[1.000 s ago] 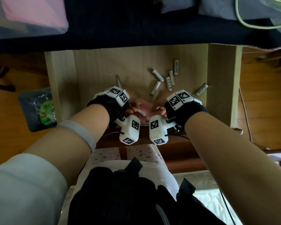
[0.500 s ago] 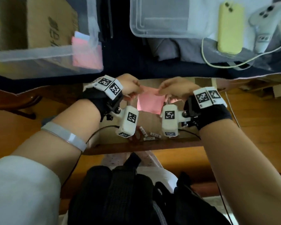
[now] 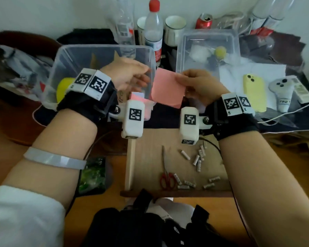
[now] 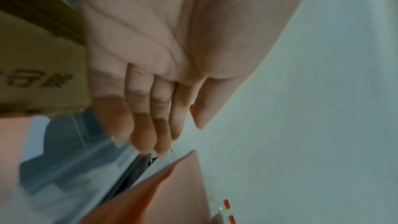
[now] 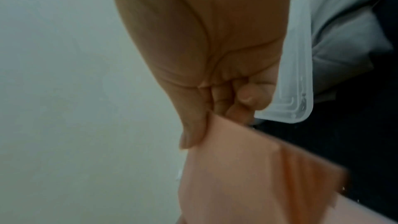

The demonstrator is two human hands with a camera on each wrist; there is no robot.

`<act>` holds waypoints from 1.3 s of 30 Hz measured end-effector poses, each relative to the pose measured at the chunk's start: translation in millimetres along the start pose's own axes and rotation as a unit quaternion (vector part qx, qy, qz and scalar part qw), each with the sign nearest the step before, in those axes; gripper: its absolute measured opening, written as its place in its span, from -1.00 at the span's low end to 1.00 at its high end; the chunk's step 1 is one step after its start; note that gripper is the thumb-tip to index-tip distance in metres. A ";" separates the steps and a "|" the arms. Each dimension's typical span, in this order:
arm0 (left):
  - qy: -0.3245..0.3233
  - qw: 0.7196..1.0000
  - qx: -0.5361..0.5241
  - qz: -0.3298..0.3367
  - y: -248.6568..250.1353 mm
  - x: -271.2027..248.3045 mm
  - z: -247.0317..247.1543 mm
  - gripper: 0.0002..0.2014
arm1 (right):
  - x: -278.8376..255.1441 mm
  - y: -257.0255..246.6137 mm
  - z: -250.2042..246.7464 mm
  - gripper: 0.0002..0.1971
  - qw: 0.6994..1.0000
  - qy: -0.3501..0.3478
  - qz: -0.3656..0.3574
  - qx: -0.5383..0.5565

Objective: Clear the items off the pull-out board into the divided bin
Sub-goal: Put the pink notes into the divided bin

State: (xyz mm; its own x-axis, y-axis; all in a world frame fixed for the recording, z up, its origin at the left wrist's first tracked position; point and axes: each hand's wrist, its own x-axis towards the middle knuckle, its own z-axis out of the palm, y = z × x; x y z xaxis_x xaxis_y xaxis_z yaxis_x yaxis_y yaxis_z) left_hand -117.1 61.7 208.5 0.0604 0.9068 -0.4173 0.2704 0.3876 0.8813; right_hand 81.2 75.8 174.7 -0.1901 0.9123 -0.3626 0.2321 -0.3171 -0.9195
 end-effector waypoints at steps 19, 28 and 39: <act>0.168 0.980 0.104 -0.017 -62.4 31.3 -50.7 -0.56 | 53.5 22.2 88.6 -0.61 0.955 0.189 -0.076 -0.217; 0.113 0.976 0.188 -0.008 -55.9 29.2 -31.4 -0.53 | 48.9 28.4 77.9 -0.64 0.972 0.140 -0.091 -0.164; 0.293 0.932 0.153 0.147 -54.4 11.2 13.7 -0.63 | 7.4 89.2 16.0 -0.79 0.996 -0.054 -0.001 -0.065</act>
State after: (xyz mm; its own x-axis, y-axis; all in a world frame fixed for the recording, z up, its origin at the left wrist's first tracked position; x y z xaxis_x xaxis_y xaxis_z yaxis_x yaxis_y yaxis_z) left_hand -117.9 48.5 152.9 -0.3366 0.9359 0.1036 0.5915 0.1246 0.7966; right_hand 85.3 50.2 87.6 -0.2897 0.8776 -0.3820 0.3525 -0.2732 -0.8950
